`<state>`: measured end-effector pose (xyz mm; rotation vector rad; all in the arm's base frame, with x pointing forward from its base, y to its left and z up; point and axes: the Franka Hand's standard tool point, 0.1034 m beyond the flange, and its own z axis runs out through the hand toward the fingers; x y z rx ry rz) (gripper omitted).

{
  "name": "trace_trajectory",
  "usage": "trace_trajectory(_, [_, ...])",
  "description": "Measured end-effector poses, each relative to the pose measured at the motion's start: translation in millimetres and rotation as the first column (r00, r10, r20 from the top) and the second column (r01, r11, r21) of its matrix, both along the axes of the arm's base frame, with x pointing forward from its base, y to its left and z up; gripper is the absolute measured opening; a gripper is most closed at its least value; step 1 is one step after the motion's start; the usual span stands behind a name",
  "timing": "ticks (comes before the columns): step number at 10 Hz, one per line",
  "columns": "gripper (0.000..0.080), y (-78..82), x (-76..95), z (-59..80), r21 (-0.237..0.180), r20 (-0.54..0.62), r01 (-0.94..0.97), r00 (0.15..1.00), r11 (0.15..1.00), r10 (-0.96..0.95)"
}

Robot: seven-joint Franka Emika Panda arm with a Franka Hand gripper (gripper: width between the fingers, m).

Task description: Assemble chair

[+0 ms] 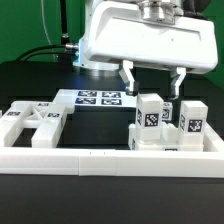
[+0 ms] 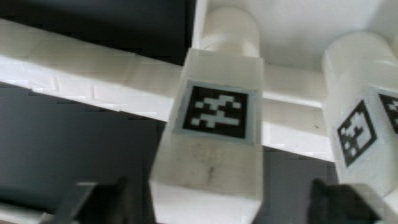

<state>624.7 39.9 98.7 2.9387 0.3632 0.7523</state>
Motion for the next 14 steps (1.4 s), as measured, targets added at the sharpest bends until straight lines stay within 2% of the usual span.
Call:
trace_trajectory(1, [0.0619, -3.0, 1.5, 4.0, -0.004, -0.012, -0.005, 1.000, 1.000, 0.005])
trace_trajectory(3, [0.0640, -10.4, 4.5, 10.8, -0.017, -0.018, -0.022, 1.000, 1.000, 0.022])
trace_trajectory(5, [0.0648, -33.1, 14.8, 21.1, -0.054, -0.039, -0.066, 0.997, 0.996, 0.064])
trace_trajectory(6, [0.0649, -36.1, 16.7, 22.2, -0.056, -0.035, -0.067, 0.997, 0.996, 0.065])
trace_trajectory(9, [0.0649, -30.8, 14.6, 18.5, -0.050, -0.077, -0.072, 0.995, 0.996, 0.068])
trace_trajectory(10, [0.0649, -29.1, 18.3, 21.5, -0.053, -0.074, -0.082, 0.994, 0.995, 0.078])
trace_trajectory(11, [0.0649, -28.3, 15.4, 18.4, -0.040, -0.120, -0.067, 0.991, 0.997, 0.061])
trace_trajectory(12, [0.0649, -20.8, 11.0, 15.2, -0.023, -0.219, -0.052, 0.975, 0.998, 0.046])
trace_trajectory(14, [0.0649, -13.8, 9.7, 14.7, -0.011, -0.319, -0.038, 0.947, 0.999, 0.032])
